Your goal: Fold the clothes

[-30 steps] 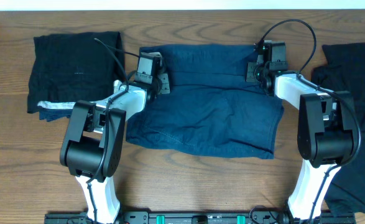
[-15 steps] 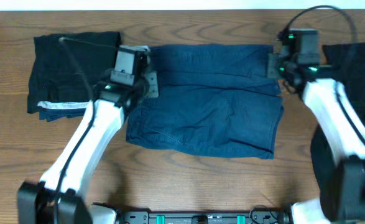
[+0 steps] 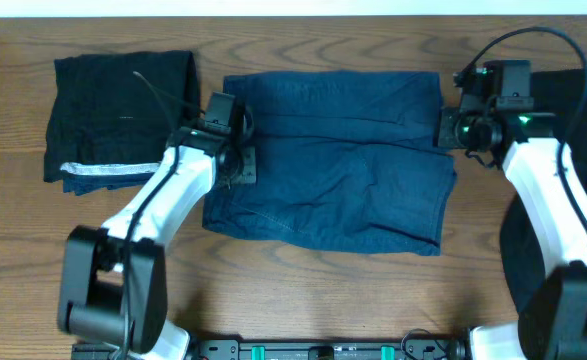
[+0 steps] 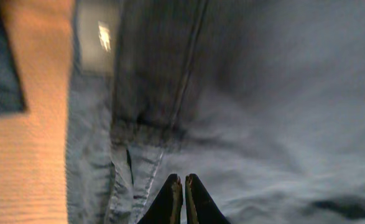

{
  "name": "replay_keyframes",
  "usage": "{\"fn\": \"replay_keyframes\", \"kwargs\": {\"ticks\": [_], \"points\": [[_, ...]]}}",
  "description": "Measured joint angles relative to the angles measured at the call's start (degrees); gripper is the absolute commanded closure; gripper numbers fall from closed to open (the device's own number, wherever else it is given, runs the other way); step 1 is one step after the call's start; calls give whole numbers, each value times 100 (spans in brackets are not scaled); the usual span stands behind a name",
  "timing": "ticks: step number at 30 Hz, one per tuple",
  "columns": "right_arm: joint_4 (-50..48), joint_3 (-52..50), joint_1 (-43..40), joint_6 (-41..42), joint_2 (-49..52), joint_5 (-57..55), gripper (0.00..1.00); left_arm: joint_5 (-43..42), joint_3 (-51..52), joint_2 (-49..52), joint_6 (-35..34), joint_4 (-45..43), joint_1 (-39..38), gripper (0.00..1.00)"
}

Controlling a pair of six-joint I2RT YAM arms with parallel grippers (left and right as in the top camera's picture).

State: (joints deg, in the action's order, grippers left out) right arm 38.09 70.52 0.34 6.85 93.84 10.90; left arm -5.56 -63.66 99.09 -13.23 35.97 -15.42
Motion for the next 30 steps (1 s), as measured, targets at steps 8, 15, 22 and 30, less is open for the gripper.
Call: {"fn": "replay_keyframes", "kwargs": {"ticks": [8, 15, 22, 30], "points": [[59, -44, -4, -378, 1298, 719, 99, 0, 37, 474, 0, 457, 0, 93], [181, -39, -131, -457, 1937, 511, 99, 31, 39, 474, 0, 782, 0, 93], [-243, 7, -214, -459, 2006, 470, 96, 149, 140, 474, 0, 741, -2, 93], [-496, 199, -328, -461, 2109, 332, 88, 146, 378, 474, 0, 634, -2, 93]]}}
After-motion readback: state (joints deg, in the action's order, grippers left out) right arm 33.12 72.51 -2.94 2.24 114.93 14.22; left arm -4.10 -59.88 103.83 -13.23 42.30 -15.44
